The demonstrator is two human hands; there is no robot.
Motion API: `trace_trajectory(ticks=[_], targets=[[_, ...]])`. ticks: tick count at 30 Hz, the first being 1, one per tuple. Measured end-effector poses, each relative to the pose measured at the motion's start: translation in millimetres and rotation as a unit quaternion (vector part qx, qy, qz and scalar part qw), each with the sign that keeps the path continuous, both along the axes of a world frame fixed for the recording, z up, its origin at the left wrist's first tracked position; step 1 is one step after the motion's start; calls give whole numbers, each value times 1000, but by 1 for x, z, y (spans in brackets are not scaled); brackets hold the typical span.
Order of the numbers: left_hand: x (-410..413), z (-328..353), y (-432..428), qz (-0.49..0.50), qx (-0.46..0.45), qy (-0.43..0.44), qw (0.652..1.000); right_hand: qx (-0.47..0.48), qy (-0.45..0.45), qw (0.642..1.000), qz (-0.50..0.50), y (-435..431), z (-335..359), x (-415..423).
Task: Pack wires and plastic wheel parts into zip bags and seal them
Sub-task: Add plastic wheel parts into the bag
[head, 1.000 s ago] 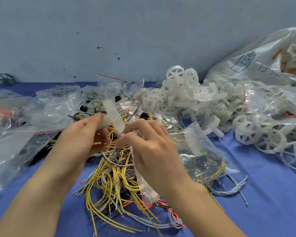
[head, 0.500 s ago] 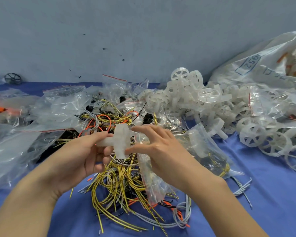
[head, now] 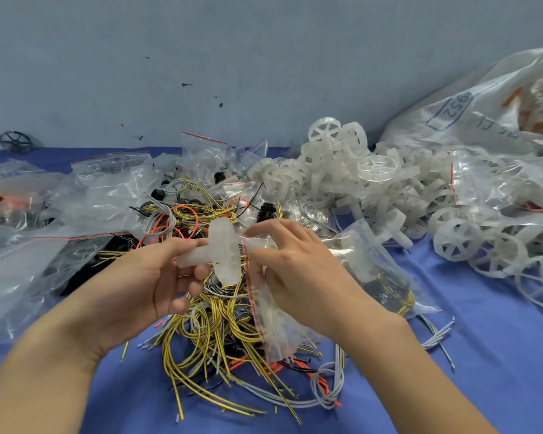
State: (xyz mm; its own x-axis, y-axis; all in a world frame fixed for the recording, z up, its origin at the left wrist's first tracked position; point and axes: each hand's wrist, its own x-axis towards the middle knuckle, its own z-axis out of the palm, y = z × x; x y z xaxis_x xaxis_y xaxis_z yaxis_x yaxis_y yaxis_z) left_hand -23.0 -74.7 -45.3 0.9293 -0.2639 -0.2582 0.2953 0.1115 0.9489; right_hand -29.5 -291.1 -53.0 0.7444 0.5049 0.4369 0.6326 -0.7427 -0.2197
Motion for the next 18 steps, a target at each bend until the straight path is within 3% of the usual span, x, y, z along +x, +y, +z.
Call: trace_trajectory(ticks=[7,12,18], targets=[[-9,-6,-24,-33,-26,-9,999,168,-70,983,-32,-4,-1,1],[-17,-6,-44,-67,117,-117,984,214,-75,973,-35,-4,5,0],[-17,0,-66,-171,249,-230,925,156,-37,987,-22,0,12,-6]])
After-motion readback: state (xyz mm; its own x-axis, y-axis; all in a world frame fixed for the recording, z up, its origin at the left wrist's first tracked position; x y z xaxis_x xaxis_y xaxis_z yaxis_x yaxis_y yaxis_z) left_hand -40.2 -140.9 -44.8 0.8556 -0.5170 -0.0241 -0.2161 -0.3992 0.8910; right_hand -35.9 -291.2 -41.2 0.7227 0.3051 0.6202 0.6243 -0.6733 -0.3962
